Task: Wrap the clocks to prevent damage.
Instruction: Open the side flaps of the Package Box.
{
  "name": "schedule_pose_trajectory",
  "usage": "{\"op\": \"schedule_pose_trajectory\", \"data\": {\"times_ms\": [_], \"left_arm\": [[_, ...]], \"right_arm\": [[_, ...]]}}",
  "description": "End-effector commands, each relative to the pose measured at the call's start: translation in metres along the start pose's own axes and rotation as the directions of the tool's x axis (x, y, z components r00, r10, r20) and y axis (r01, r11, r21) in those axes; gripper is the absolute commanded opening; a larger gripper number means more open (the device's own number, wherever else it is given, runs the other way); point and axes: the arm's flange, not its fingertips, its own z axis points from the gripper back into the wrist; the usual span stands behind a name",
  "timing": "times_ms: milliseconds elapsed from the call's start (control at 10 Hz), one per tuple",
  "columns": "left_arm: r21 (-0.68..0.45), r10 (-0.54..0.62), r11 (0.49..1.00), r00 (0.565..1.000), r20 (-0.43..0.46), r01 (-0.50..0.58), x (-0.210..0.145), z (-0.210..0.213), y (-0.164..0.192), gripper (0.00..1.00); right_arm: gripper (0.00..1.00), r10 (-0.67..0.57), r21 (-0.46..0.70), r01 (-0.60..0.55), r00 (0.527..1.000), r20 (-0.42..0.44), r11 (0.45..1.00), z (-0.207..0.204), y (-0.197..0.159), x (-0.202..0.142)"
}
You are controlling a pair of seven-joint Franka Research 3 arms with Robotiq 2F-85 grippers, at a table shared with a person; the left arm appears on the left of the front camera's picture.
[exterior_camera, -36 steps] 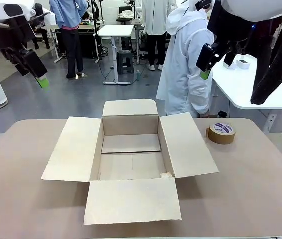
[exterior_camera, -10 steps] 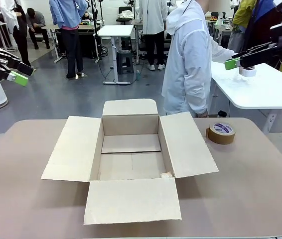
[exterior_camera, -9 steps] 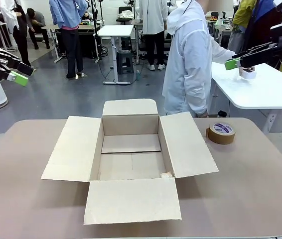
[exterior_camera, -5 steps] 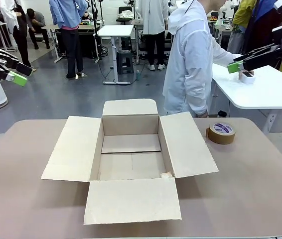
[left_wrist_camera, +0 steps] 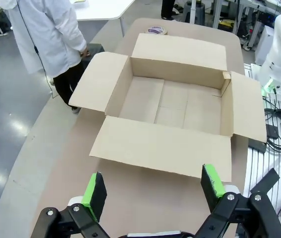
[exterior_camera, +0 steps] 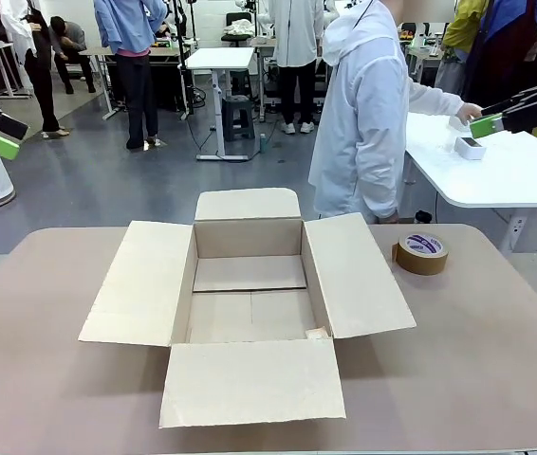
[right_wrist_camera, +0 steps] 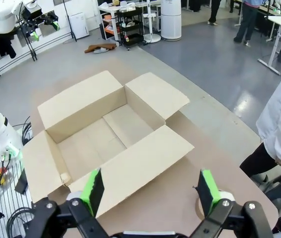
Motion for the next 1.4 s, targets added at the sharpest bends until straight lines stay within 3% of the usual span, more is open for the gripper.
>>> {"op": "schedule_pose_trajectory", "data": {"times_ms": [0, 100, 200, 300, 400, 500, 600, 1300], "left_arm": [[-0.01, -0.004, 1.0, 1.0, -0.031, 0.004, -0.0001, -0.0004, -0.0055, 1.0], [-0.02, -0.027, 0.999, 0.999, -0.035, 0.026, -0.0016, -0.0015, -0.0064, 1.0], [-0.032, -0.037, 0.999, 0.999, -0.037, 0.035, -0.0018, -0.0018, -0.0065, 0.4], [-0.033, -0.041, 0.999, 0.999, -0.033, 0.04, -0.0024, -0.0013, -0.0074, 0.4], [-0.031, -0.043, 0.999, 0.999, -0.027, 0.042, -0.0016, -0.0001, -0.0075, 0.0], [-0.036, -0.042, 0.998, 0.999, -0.032, 0.041, -0.0013, -0.0012, -0.0074, 0.35], [-0.036, -0.043, 0.998, 0.999, -0.032, 0.041, -0.0013, -0.0011, -0.0075, 0.0], [-0.037, -0.039, 0.999, 0.998, -0.039, 0.037, -0.0017, -0.0025, -0.0063, 0.0]], "right_arm": [[1.0, -0.003, 0.022, 0.003, 1.0, -0.019, 1.0, 0.0081, 0.0037, -0.0049], [1.0, 0.004, 0.024, -0.004, 1.0, -0.021, 1.0, 0.0091, 0.0032, -0.007], [0.42, 0.011, 0.029, -0.01, 0.999, -0.034, 1.0, 0.0085, 0.0029, -0.0087], [0.42, 0.009, 0.031, -0.008, 0.999, -0.036, 0.999, 0.0087, 0.0035, -0.0089], [0.0, 0.011, 0.033, -0.01, 0.999, -0.035, 0.999, 0.0091, 0.0044, -0.0088], [0.37, 0.009, 0.033, -0.008, 0.999, -0.031, 0.999, 0.0101, 0.004, -0.0086], [0.0, 0.009, 0.034, -0.008, 0.999, -0.032, 0.999, 0.01, 0.0042, -0.0085], [0.0, 0.01, 0.051, -0.008, 0.999, -0.053, 0.999, 0.0068, 0.0022, -0.0115]]}}
